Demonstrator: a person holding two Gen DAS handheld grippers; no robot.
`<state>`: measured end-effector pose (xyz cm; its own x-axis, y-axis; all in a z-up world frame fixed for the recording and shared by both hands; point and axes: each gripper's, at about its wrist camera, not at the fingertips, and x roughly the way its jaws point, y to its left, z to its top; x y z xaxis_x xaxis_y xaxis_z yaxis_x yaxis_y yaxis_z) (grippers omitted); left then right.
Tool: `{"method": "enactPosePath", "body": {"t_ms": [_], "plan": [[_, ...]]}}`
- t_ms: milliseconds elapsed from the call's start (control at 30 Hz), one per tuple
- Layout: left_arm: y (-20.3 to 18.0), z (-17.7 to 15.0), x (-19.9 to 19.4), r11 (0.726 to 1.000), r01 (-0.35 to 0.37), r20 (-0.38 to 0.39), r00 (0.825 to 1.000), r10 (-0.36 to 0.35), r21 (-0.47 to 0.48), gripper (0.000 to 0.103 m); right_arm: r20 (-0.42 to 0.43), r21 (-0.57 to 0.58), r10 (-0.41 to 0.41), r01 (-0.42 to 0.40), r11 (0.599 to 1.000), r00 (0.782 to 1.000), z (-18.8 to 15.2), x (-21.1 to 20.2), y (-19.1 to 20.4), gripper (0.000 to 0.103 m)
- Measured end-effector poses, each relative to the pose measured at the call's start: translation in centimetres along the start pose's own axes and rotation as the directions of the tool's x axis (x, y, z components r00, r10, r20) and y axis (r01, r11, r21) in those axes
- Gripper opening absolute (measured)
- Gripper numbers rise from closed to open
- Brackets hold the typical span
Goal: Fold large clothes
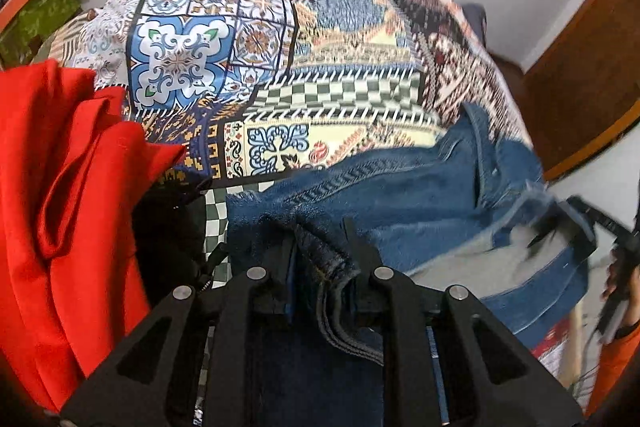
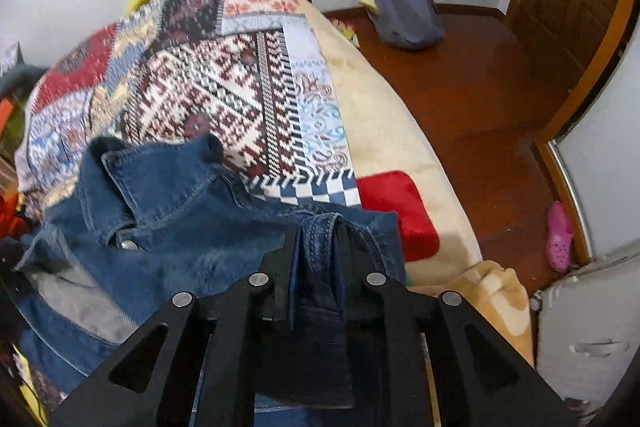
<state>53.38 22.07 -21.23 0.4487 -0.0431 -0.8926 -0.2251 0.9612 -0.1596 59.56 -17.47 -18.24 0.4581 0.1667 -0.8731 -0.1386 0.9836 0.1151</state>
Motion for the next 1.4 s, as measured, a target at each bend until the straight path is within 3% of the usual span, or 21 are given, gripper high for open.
{"method": "enactPosePath", "body": {"t_ms": [67,167,267,333,400,533,633,833,967,1100,1200,1233,1300,1367,1400], "plan": [[-0.2,-0.1,-0.1,1.0,-0.009,-0.007,1.0,0.009,0.027,0.022,-0.021,0.005,-0.01,0.011,1.0,1.0,0.2,-0.9,-0.5,0.025],[-0.8,-0.3,-1.9,0.998,-0.007,0.012,1.0,0.007,0.063,0.031,0.028,-0.015,0.005,-0.005,1.0,1.0,0.4,-3.9,-0.4,0.028],[-1.3,-0.3,-5.3,0.996,-0.04,0.095,0.995,0.033,0.078,0.05,0.102,-0.052,0.012,-0.007,0.999,0.995,-0.3,-7.4,0.2,0.039],[-1.6,-0.3,-7.9,0.993,-0.078,0.171,0.983,0.063,0.083,0.056,0.144,-0.084,0.026,-0.014,0.996,0.989,-0.9,-9.0,0.8,0.048],[-1.9,-0.8,-9.9,0.992,-0.075,0.198,0.979,0.055,0.1,0.056,0.173,-0.133,0.058,-0.035,0.991,0.983,-2.0,-10.6,1.7,0.051],[-2.9,-2.7,-11.0,0.986,-0.04,0.164,0.986,0.013,0.161,0.058,0.161,-0.214,0.09,-0.054,0.975,0.983,-5.1,-11.5,3.3,0.054],[-4.1,-4.9,-10.3,0.972,-0.057,0.129,0.991,0.027,0.228,0.058,0.116,-0.263,0.101,-0.068,0.962,0.988,-7.7,-10.5,4.4,0.054],[-6.5,-9.3,-5.4,0.946,-0.026,0.007,1.0,0.026,0.322,0.058,-0.034,-0.291,0.11,-0.115,0.95,0.993,-10.5,-5.4,5.9,0.054],[-7.8,-9.9,-1.4,0.933,-0.071,-0.024,0.996,0.085,0.352,0.058,-0.097,-0.313,0.069,-0.097,0.945,0.993,-10.8,-1.4,7.7,0.054],[-7.8,-6.7,0.9,0.948,-0.062,-0.023,0.997,0.073,0.312,0.064,-0.105,-0.357,0.057,-0.091,0.929,0.993,-8.3,0.9,9.6,0.054],[-6.8,-2.7,2.5,0.953,-0.144,-0.009,0.988,0.151,0.268,0.064,-0.077,-0.355,0.039,-0.064,0.933,0.996,-4.4,1.8,10.8,0.054],[-6.3,-1.0,2.7,0.954,-0.18,0.009,0.983,0.184,0.24,0.063,-0.043,-0.338,0.027,-0.04,0.94,0.999,-2.6,1.8,11.1,0.053],[-5.2,1.5,2.6,0.976,-0.15,0.012,0.989,0.15,0.156,0.063,0.041,-0.276,0.01,0.002,0.961,0.999,0.0,1.1,11.1,0.054],[-4.9,3.5,0.9,0.976,-0.196,0.095,0.978,0.188,0.091,0.063,0.13,-0.178,-0.027,0.05,0.983,0.991,2.4,-0.2,10.9,0.054],[-5.0,3.8,0.1,0.973,-0.215,0.129,0.971,0.203,0.083,0.063,0.146,-0.154,-0.014,0.037,0.987,0.989,3.0,-0.6,10.8,0.054]]}}
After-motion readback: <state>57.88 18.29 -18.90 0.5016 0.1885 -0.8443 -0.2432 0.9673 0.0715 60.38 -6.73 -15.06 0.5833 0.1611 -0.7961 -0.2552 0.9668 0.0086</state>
